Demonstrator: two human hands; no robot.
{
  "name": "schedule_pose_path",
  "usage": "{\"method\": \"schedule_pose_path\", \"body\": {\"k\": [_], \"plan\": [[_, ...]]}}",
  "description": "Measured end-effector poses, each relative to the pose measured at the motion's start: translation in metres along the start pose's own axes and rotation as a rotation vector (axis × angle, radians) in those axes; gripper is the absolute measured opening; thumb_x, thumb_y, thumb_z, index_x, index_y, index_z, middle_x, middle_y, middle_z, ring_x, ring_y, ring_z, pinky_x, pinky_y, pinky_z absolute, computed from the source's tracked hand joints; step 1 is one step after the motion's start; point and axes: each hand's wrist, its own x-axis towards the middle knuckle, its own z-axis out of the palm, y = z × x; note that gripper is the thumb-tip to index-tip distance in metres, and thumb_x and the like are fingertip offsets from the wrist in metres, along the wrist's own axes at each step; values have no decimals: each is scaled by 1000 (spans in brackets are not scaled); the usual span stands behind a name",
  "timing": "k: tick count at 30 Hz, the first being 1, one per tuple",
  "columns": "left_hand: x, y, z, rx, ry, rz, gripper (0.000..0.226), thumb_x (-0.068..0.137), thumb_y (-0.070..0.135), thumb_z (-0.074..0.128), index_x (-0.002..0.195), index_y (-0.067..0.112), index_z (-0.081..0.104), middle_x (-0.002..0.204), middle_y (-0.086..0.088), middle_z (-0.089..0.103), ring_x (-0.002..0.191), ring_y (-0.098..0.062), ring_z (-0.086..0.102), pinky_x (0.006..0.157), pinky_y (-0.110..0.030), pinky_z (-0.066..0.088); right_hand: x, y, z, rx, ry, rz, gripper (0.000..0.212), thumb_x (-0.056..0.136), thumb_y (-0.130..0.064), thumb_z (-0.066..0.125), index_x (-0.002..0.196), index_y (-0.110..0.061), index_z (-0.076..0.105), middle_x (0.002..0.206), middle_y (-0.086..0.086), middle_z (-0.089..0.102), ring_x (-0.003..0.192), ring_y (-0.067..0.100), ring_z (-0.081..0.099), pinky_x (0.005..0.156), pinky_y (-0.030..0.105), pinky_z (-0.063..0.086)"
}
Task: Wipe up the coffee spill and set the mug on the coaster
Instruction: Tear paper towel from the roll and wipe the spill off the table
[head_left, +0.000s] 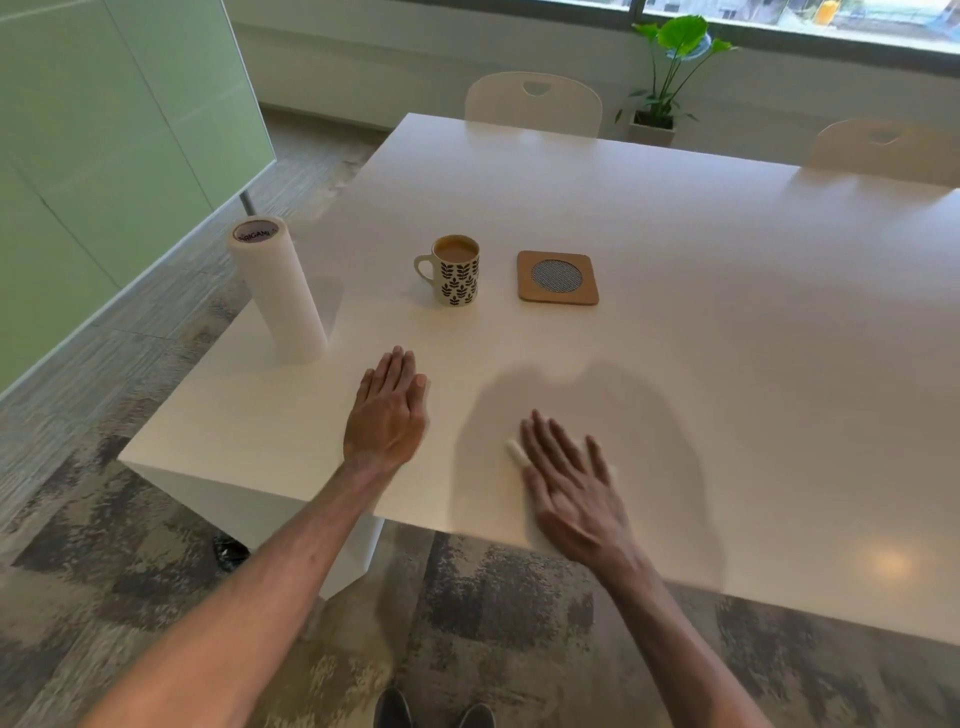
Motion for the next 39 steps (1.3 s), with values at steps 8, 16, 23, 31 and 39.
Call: {"method": "schedule_pose_path", "body": {"k": [8,16,23,31,39], "plan": [[2,1,4,55,9,-8,64,117,49,15,174,20,15,183,3,10,169,-11,3,139,-41,3,-31,40,-6,7,9,192,64,116,-50,5,168,-30,-27,172,-13,-42,159,6,-37,135,46,-17],[4,2,7,85,6,0,66,116,48,13,174,18,13,183,0,9,170,-13,3,138,-40,1,4,-35,19,74,-9,-120,66,114,-54,4,169,-32,-25,173,-14,-39,160,5,-35,134,47,-18],[5,-1,1,138,-36,28,64,116,34,21,175,16,5,183,-1,1,170,-13,-1,138,-41,4,84,-77,16,85,-37,-196,64,114,-49,12,173,-33,-8,179,-14,-19,166,7,-18,135,54,-13],[8,13,-1,-31,117,-43,74,110,51,12,168,15,40,176,-2,37,166,-15,27,137,-41,18,168,-33,-17,101,9,-9,62,116,-44,16,175,-31,-3,181,-13,-15,168,9,-12,136,51,-10],[36,9,13,-31,99,-5,76,112,57,11,173,13,22,182,-5,18,169,-15,12,138,-38,7,197,8,-31,127,59,215,63,116,-46,11,174,-30,-7,180,-13,-18,166,7,-17,136,49,-12]]}}
